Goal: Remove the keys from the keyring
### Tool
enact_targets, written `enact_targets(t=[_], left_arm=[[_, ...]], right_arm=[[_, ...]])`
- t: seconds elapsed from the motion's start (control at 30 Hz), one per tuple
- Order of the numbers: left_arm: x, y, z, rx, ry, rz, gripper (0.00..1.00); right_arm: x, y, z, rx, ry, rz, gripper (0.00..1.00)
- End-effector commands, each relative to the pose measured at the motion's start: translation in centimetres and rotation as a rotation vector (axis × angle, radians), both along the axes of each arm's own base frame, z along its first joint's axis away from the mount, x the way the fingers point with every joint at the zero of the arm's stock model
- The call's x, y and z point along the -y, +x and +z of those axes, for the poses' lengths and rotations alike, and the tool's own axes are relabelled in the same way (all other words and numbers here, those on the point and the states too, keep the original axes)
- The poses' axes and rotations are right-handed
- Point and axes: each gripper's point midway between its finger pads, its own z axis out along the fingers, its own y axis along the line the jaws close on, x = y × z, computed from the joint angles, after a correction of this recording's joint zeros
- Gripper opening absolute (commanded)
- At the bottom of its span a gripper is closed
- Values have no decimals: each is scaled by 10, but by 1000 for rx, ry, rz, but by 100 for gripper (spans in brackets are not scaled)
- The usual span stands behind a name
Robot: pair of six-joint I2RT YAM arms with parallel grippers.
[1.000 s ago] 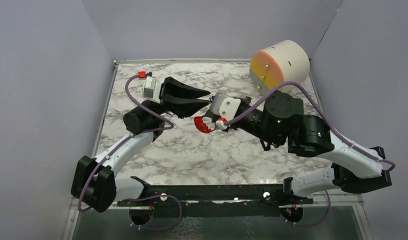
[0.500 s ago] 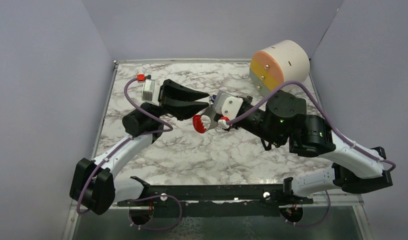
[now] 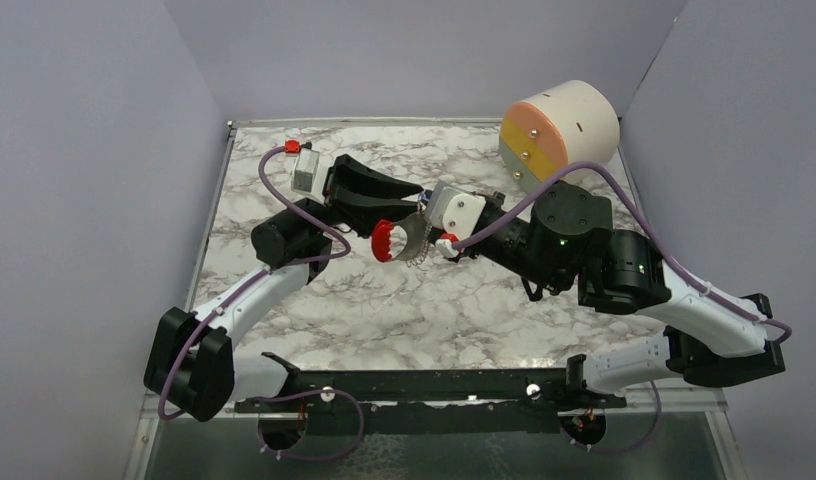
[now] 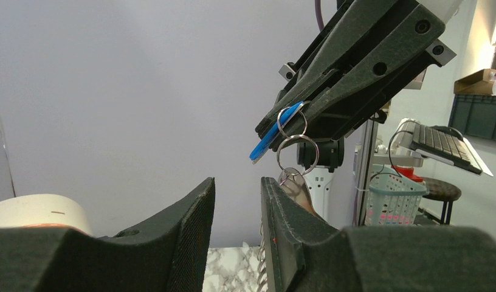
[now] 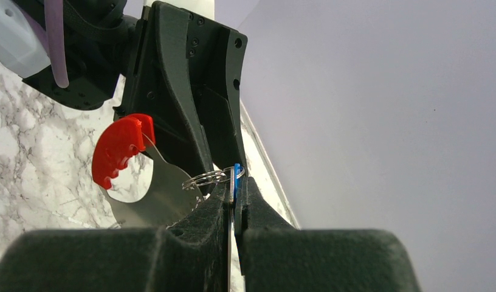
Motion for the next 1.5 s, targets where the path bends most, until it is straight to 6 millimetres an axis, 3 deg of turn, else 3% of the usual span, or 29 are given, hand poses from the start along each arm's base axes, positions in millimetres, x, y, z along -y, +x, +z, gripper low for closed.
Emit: enact_targets(t=[0.0, 0.5, 0.83, 1.47], left_arm=[[-22, -36, 34, 199, -149, -5, 36], [-29, -46, 39, 209, -174, 3, 36], [-27, -41, 35, 198, -166, 4, 36], [-19, -41, 25, 190, -127, -23, 35]], right_arm=[[-2, -2, 10, -4, 56, 8, 1], [-3, -3, 3, -13, 48, 11, 1], [-8, -3, 1, -14, 42, 15, 1], [-12, 0, 12, 22, 78, 7, 1]])
